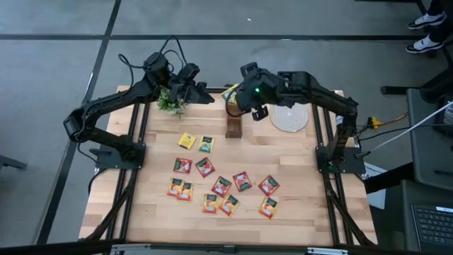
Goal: Pick & Place Tea
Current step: Put the yellow tea bag into the left section of the wooden organizer
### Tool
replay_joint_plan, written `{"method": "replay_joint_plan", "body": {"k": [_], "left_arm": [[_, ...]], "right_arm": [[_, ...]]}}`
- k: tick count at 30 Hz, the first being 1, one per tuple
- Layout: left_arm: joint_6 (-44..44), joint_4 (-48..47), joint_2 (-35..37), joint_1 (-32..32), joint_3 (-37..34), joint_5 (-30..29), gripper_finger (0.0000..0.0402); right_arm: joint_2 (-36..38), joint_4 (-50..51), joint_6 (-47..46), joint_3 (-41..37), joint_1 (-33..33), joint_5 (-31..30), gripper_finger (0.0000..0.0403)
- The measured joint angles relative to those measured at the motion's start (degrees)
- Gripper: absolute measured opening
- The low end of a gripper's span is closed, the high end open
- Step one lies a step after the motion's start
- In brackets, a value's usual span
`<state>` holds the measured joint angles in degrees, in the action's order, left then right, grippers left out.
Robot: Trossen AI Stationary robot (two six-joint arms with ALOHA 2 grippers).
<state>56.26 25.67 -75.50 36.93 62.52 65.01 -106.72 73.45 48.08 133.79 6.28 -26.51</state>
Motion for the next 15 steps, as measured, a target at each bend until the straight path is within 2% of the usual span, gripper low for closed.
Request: {"method": "replay_joint_plan", "body": {"k": [3,7,11,15], "left_arm": [[-0.01,-0.04,0.00,0.00,0.00,1.01,0.0180],[-1.01,-0.09,0.00,0.00,0.00,1.09,0.0176],[-2.85,-0.09,0.00,0.00,-0.01,1.09,0.0167],[-3.50,-0.09,0.00,0.29,0.00,1.11,0.0158]], "right_arm": [[-0.13,0.50,-1.79,-0.28,1.85,2.28,0.0001],[-1.20,1.15,-6.82,-0.25,4.60,8.50,0.0001],[-2.96,3.37,-16.54,-0.26,7.42,15.49,0.0001],[-4.73,6.13,-28.71,-0.23,11.17,24.92,0.0001]]}}
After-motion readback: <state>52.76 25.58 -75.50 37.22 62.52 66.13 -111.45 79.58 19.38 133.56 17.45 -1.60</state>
